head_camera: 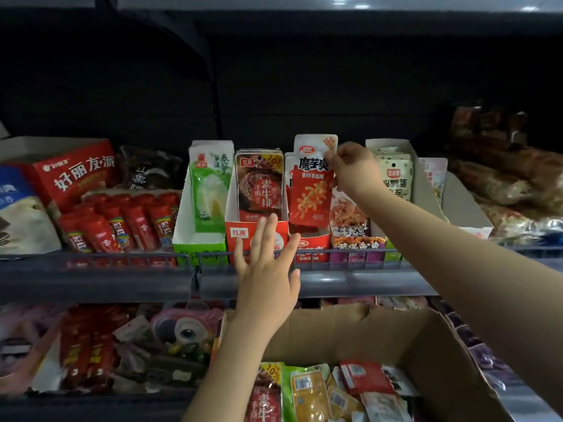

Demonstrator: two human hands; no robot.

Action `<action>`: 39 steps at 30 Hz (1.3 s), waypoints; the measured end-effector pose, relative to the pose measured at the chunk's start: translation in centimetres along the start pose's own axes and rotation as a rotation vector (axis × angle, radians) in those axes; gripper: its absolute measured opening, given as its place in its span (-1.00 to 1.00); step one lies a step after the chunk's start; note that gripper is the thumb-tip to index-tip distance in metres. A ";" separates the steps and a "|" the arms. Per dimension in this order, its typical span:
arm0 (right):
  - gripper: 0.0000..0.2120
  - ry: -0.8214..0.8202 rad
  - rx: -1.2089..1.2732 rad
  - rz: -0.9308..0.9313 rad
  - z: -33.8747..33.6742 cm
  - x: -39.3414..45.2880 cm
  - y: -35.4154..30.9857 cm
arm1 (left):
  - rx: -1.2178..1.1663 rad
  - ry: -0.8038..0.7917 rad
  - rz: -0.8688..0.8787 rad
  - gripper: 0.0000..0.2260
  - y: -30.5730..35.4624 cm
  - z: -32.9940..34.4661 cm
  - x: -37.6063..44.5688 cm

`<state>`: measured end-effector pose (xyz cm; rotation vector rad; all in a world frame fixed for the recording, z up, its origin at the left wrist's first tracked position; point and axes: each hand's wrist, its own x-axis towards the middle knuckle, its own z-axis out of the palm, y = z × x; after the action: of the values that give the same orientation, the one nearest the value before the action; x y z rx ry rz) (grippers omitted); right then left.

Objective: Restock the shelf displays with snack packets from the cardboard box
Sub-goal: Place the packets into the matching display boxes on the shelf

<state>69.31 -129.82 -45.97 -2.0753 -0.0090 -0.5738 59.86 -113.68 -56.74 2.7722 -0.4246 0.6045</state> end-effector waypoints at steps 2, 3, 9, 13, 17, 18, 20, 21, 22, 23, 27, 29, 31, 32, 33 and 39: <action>-0.86 -0.024 -0.071 0.011 0.5 1.0 0.2 | -0.023 0.016 0.012 -0.51 -0.3 0.1 0.1; -0.85 -0.037 -0.104 0.018 0.8 1.4 0.3 | -0.026 0.016 0.016 -0.50 -0.4 0.3 0.1; -0.72 -0.119 -0.287 -0.005 1.7 2.8 1.1 | -0.014 0.110 0.055 -0.44 -1.3 2.3 0.4; -0.74 -0.113 -0.413 -0.071 2.3 3.1 1.7 | 0.017 0.165 0.071 -0.40 -1.4 2.7 0.6; -0.70 -0.070 -0.478 -0.076 2.7 3.4 1.9 | 0.040 0.199 0.071 -0.40 -1.5 2.8 0.6; -0.69 -0.064 -0.496 -0.065 2.8 3.4 2.0 | 0.040 0.205 0.070 -0.41 -1.5 2.9 0.6; -0.68 -0.053 -0.493 -0.057 2.8 3.5 2.3 | 0.039 0.214 0.069 -0.41 -1.5 2.9 0.6; -0.67 -0.048 -0.482 -0.061 2.9 3.5 2.6 | 0.041 0.216 0.068 -0.41 -1.5 2.9 0.6; -0.67 -0.043 -0.471 -0.066 3.0 3.5 2.7 | 0.045 0.218 0.067 -0.41 -1.5 2.9 0.6; -0.65 -0.038 -0.456 -0.066 3.1 3.5 2.9 | 0.049 0.218 0.066 -0.40 -1.5 2.9 0.6; -0.59 -0.015 -0.343 -0.037 3.3 3.1 3.1 | 0.070 0.223 0.075 -0.38 -1.5 2.9 0.5; -0.58 0.000 -0.305 -0.035 3.1 2.6 2.9 | 0.078 0.217 0.079 -0.37 -1.5 2.8 0.5; -0.60 0.016 -0.280 -0.048 2.7 1.6 2.6 | 0.083 0.202 0.078 -0.37 -1.5 2.8 0.4; -0.61 0.022 -0.265 -0.060 2.3 0.9 2.4 | 0.082 0.189 0.074 -0.36 -1.4 2.7 0.3; -0.62 0.023 -0.245 -0.076 1.9 0.1 2.4 | 0.078 0.176 0.068 -0.36 -1.3 2.6 0.2; -0.71 0.011 -0.155 -0.114 -0.4 -5.8 3.2 | 0.015 0.106 0.072 -0.39 -0.6 2.0 -1.5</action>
<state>64.71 -130.63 -50.72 -2.2322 -0.0791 -0.6737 59.50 -113.46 -59.28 2.7331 -0.4998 0.7707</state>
